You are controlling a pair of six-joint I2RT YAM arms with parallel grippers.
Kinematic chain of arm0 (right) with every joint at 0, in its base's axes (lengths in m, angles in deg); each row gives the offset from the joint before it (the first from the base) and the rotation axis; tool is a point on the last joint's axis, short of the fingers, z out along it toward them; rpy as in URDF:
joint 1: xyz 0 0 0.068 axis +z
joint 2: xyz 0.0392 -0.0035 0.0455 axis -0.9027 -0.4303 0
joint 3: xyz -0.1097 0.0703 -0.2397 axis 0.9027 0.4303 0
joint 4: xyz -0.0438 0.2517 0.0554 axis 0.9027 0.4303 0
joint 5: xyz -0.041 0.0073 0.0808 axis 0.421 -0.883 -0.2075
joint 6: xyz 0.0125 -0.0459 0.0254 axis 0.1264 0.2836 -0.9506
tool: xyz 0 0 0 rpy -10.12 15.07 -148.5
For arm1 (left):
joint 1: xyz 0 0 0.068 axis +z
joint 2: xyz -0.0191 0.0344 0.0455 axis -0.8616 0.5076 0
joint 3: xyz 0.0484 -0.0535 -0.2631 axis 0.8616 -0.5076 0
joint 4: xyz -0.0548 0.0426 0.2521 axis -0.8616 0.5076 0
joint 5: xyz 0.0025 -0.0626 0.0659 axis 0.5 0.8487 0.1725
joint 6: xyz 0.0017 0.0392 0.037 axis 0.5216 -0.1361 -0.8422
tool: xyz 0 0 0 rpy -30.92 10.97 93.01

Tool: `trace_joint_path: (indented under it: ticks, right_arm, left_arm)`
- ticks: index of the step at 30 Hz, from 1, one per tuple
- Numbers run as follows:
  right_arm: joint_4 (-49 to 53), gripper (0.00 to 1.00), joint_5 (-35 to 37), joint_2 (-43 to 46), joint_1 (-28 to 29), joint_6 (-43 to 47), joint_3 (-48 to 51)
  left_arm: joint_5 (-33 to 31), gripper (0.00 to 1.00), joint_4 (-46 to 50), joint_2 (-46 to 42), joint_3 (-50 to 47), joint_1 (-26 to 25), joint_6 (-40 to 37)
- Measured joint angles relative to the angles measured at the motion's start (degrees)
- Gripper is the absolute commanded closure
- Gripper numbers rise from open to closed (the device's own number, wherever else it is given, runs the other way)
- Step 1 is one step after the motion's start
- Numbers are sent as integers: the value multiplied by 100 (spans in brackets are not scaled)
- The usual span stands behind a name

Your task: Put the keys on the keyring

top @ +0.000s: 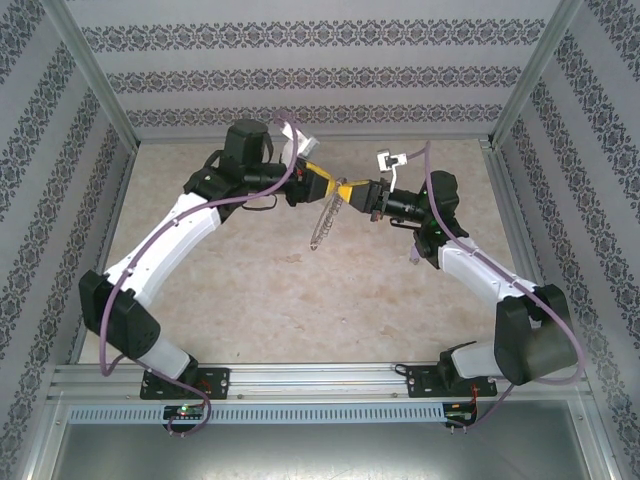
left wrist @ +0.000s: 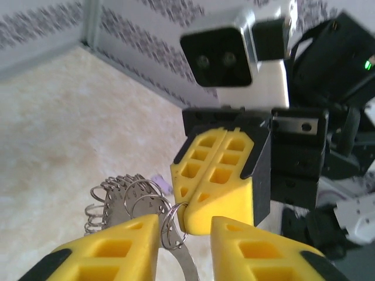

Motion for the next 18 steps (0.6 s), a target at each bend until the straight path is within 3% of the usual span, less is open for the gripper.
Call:
trace_joint_path:
  ticks: [6,18]
  right_arm:
    - [-334,100,92,-229,-2,-125,-192]
    - [-765,100,247,-326,-2,-424,-291]
  left_arm:
    - [-337,60,-1034,-332,-378,101,962]
    - [4,62,-2194,-68,-837,149,2111]
